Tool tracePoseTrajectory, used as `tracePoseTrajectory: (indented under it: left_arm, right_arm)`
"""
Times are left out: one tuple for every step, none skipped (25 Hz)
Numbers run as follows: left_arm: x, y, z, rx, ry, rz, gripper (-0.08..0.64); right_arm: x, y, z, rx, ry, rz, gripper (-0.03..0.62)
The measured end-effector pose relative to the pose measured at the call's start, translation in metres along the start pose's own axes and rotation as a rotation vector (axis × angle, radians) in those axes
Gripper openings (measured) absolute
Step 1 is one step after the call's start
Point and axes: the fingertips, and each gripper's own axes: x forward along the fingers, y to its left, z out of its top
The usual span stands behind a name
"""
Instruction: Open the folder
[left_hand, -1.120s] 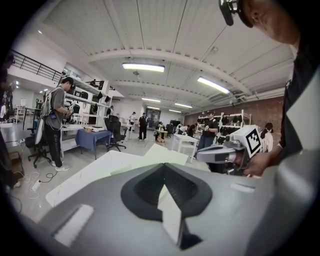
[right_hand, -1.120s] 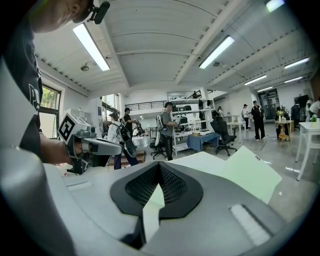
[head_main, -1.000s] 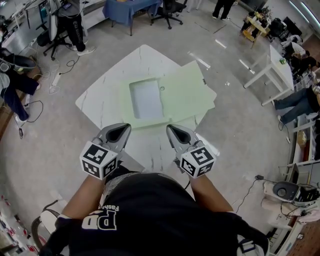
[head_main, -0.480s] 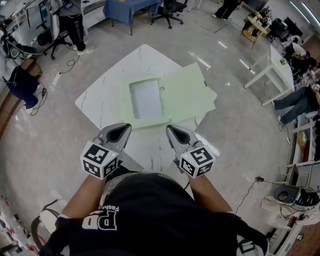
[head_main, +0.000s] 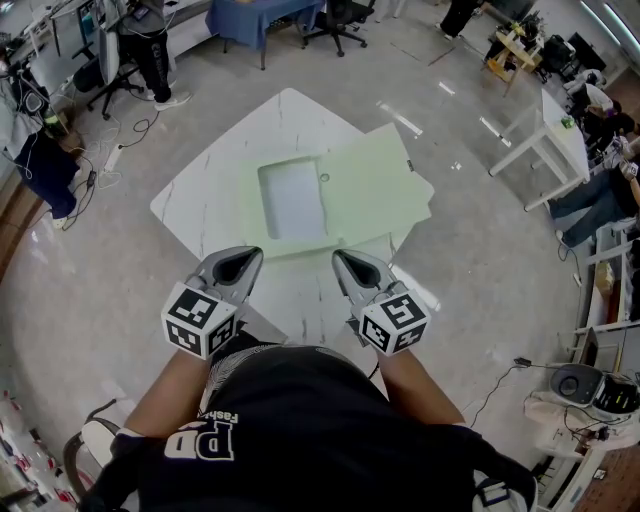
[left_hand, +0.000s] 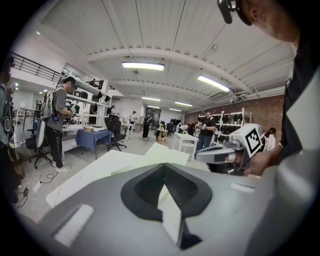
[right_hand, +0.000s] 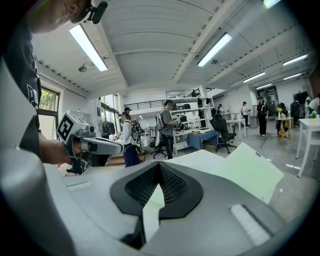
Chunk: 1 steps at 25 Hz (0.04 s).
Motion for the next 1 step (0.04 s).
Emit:
tracePoseTrajectory:
  left_arm:
    - [0.0002, 0.0002, 0.0006, 0.0, 0.001, 0.0, 0.053]
  right_arm:
    - [-0.0001, -0.0004, 0.0006, 0.0, 0.0, 0.0, 0.0]
